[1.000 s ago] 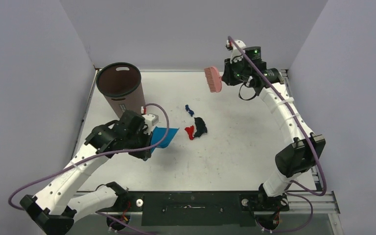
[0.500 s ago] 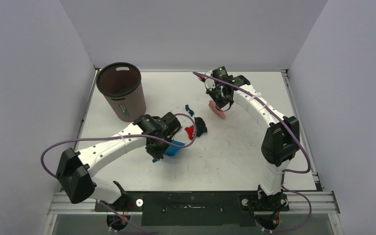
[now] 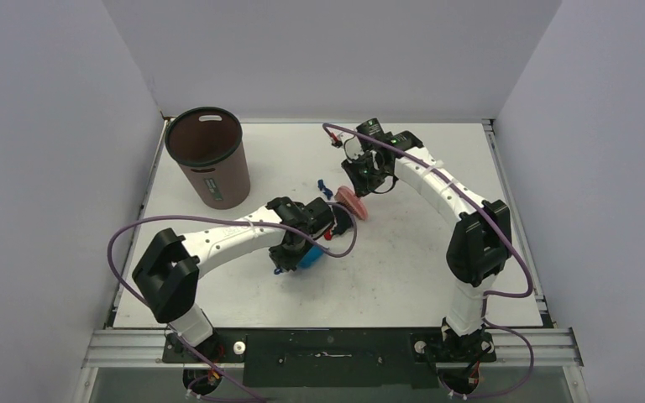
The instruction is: Sweep away the paper scraps from the table
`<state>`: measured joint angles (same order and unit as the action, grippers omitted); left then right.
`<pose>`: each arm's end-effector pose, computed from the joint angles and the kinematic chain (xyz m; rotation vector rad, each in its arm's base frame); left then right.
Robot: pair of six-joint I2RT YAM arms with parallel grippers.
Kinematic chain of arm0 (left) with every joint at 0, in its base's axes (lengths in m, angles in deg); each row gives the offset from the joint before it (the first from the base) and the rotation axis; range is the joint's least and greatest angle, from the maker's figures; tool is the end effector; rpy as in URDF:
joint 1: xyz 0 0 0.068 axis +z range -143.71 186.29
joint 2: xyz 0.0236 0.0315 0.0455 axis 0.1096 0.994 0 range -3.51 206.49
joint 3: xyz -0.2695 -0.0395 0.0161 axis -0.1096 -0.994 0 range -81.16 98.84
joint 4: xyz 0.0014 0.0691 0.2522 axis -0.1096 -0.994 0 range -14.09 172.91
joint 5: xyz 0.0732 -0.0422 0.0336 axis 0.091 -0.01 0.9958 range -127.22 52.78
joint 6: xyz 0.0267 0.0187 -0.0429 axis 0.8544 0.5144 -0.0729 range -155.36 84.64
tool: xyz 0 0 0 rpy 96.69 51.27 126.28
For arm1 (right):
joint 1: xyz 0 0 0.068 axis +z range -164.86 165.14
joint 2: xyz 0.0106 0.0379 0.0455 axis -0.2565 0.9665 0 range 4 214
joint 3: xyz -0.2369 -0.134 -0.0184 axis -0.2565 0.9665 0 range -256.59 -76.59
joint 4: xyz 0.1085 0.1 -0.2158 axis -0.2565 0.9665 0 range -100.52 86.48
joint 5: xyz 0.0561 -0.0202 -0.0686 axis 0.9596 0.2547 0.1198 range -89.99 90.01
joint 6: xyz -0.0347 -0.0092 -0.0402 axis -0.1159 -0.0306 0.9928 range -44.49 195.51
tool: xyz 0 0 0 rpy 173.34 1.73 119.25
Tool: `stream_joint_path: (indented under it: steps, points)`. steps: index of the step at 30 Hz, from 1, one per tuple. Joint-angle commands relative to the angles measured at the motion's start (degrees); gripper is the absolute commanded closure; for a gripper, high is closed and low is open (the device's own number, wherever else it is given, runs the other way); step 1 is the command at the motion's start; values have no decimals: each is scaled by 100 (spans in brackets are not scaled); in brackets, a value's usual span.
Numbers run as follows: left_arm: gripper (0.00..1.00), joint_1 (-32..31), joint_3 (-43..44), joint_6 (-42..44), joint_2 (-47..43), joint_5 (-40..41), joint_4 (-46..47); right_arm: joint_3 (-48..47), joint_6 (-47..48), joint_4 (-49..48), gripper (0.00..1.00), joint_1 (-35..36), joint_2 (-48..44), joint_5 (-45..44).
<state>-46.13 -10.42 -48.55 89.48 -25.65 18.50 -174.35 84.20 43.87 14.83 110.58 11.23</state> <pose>0.1823 -0.2252 0.2313 0.9907 2.8064 0.2065 0.3402 0.2021 0.2910 -0.9446 2.5225 0.3769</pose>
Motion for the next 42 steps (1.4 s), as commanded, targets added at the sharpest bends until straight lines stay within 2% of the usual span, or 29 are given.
stream_joint_path:
  steps: [1, 6, 10, 14, 20, 27, 30, 36, 42]
  points:
    - [100, -27, 63, 137, 236, 3, 540, -11, -354, 276, 95, 146, 127, 1111]
    - [100, -30, 28, 91, 459, 14, 941, 152, -438, 247, 95, 218, 0, 1758]
    - [100, -60, -39, 37, 530, 71, 1227, 245, -450, 235, 95, 280, -182, 1952]
    - [100, -130, -175, -75, 456, 158, 1501, 291, -446, 217, 95, 302, -372, 1979]
    - [100, -380, -410, -260, 249, 264, 1814, 27, -456, 123, 95, 211, -574, 1556]
    - [100, -628, -805, -368, -97, 365, 2474, -457, -546, 136, 95, 181, -290, 1773]
    - [100, -638, -904, -448, -178, 523, 2565, -712, -377, 217, 95, 145, -313, 1481]
    - [100, -640, -1014, -814, -446, 674, 2444, -1184, 772, 92, 95, 16, -423, 271]
    - [100, -622, -725, -1065, -594, 861, 1754, -1424, 1788, -727, 95, 146, -302, -694]
